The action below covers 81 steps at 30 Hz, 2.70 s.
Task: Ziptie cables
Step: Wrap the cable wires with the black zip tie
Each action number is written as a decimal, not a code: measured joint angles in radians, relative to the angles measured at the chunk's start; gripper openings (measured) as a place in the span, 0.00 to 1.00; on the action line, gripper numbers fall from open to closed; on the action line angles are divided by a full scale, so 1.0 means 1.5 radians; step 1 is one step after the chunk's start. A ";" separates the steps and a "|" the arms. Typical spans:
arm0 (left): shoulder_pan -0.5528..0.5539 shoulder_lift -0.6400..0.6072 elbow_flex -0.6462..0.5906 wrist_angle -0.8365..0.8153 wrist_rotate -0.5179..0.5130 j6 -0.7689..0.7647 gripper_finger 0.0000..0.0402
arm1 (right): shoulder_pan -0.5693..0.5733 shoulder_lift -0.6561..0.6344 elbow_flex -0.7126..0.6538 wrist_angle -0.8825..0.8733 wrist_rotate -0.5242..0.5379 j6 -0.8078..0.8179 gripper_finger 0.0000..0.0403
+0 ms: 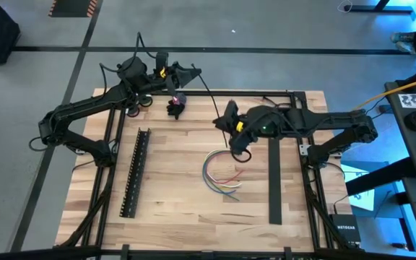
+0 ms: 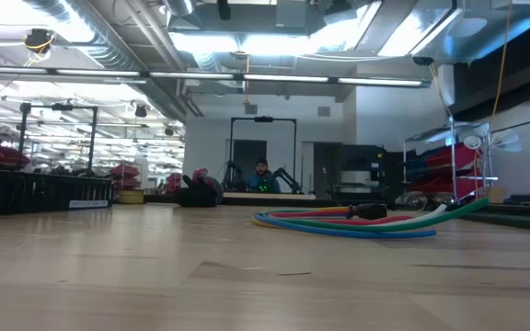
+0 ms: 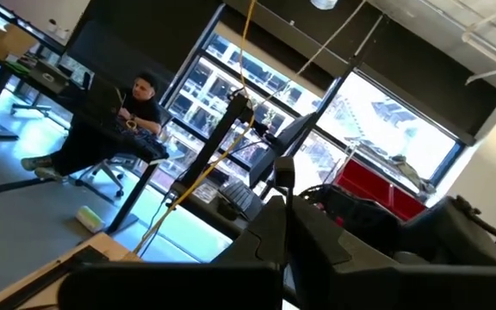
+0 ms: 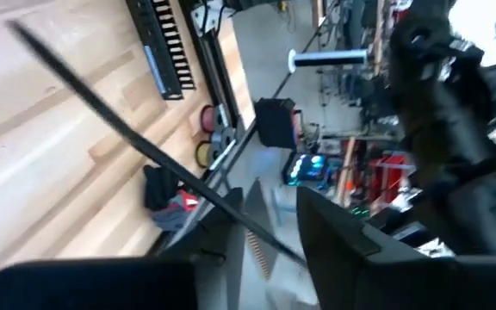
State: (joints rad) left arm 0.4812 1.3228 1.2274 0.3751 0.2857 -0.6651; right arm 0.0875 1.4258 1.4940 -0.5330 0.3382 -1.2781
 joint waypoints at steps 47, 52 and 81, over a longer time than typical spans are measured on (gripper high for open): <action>-0.099 0.007 -0.007 -0.209 -0.089 0.827 0.00 | -0.194 0.117 0.034 0.159 -0.493 1.203 0.00; -0.099 0.007 -0.007 -0.205 -0.088 0.817 0.00 | -0.193 0.117 0.034 0.140 -0.494 1.203 0.00; -0.113 0.006 -0.007 -0.211 -0.088 0.890 0.00 | -0.194 0.117 0.034 0.129 -0.491 1.257 0.00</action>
State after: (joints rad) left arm 0.3113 1.3323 1.2167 0.0579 0.1539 0.6698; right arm -0.2035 1.6009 1.5448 -0.3401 -0.3981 0.6067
